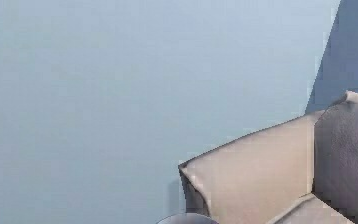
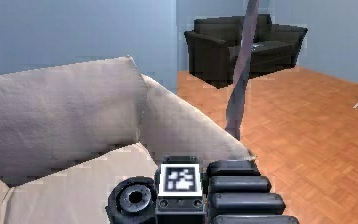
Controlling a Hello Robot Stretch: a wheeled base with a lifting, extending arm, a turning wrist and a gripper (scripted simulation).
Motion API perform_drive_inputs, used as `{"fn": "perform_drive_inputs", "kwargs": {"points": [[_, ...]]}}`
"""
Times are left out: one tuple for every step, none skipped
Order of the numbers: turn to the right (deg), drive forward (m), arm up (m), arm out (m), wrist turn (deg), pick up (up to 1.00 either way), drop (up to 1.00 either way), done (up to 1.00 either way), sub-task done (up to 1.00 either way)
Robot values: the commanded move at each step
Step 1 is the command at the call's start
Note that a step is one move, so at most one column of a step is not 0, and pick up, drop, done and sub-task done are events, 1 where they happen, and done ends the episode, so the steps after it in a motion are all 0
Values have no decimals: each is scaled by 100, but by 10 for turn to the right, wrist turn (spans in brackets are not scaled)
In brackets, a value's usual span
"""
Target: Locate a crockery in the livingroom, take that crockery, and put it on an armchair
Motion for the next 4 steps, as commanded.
{"fn": "perform_drive_inputs", "kwargs": {"points": [[0, 0, 0, 48, 0, 0, 0, 0, 0], [0, 0, 0, 0, 390, 0, 0, 0, 0], [0, 0, -22, 0, 0, 0, 0, 0, 0], [0, 0, -32, 0, 0, 0, 0, 0, 0]]}}
